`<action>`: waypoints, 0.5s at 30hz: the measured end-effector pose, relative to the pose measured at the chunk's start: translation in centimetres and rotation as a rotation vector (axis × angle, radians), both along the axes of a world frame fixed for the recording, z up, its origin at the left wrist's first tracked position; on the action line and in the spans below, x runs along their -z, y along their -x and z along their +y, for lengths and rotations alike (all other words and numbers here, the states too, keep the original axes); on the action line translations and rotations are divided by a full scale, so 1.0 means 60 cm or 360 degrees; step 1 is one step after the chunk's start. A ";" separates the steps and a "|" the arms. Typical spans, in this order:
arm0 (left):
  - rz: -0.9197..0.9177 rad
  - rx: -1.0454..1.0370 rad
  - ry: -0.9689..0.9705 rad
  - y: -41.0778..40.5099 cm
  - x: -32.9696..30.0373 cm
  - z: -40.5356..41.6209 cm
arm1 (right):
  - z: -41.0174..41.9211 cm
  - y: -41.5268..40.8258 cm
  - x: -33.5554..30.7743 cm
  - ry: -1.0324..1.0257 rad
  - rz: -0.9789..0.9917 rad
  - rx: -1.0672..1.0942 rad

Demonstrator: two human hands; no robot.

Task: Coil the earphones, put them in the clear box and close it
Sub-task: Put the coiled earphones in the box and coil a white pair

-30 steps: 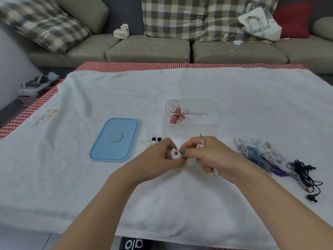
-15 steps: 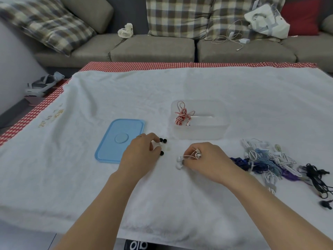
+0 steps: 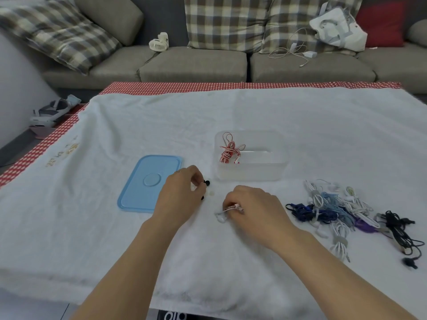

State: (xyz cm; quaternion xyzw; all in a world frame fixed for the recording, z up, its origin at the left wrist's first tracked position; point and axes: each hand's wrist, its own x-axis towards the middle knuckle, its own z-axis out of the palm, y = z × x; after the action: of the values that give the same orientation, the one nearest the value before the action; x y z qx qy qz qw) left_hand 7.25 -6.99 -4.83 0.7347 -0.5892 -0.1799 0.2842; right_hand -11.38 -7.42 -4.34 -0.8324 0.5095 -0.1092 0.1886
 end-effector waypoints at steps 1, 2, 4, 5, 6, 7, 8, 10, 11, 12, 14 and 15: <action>0.0065 -0.0005 0.0022 0.000 -0.004 0.001 | -0.001 0.001 -0.001 0.0016 0.0013 0.0000; 0.0119 -0.0010 0.0040 0.002 -0.009 0.003 | -0.001 0.003 -0.003 0.0024 0.0009 0.0002; 0.0205 -0.0008 0.0052 0.005 -0.017 0.005 | 0.000 0.007 -0.007 -0.0005 -0.0026 -0.0031; 0.0245 0.0008 0.0037 0.007 -0.021 0.006 | 0.001 0.008 -0.008 -0.0034 -0.0046 -0.0064; 0.0285 0.0042 0.0012 0.009 -0.025 0.007 | 0.003 0.007 -0.010 -0.0066 -0.0064 -0.0100; 0.0319 0.0092 -0.0023 0.012 -0.027 0.009 | 0.006 0.007 -0.009 -0.0093 -0.0070 -0.0135; 0.0333 0.0150 -0.0068 0.015 -0.030 0.011 | 0.008 0.006 -0.008 -0.0107 -0.0060 -0.0160; 0.0318 0.0253 -0.0171 0.021 -0.031 0.015 | 0.007 0.008 -0.005 -0.0110 -0.0050 -0.0132; 0.0330 0.0287 -0.0217 0.025 -0.030 0.017 | 0.006 0.011 -0.004 -0.0121 -0.0098 -0.0066; 0.0361 0.0308 -0.0259 0.027 -0.028 0.019 | 0.005 0.014 -0.005 -0.0155 -0.0199 0.0026; 0.0417 0.0337 -0.0323 0.031 -0.023 0.022 | 0.002 0.019 -0.014 -0.0257 -0.0520 0.0219; 0.0459 0.0348 -0.0346 0.033 -0.021 0.024 | 0.000 0.020 -0.021 -0.0322 -0.0695 0.0292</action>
State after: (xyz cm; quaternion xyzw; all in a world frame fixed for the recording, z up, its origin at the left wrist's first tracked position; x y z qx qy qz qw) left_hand 5.28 -5.56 -3.56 0.6594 -0.5958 -0.3753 0.2634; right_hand -12.61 -7.43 -3.05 -0.7163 0.5383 -0.2515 0.3658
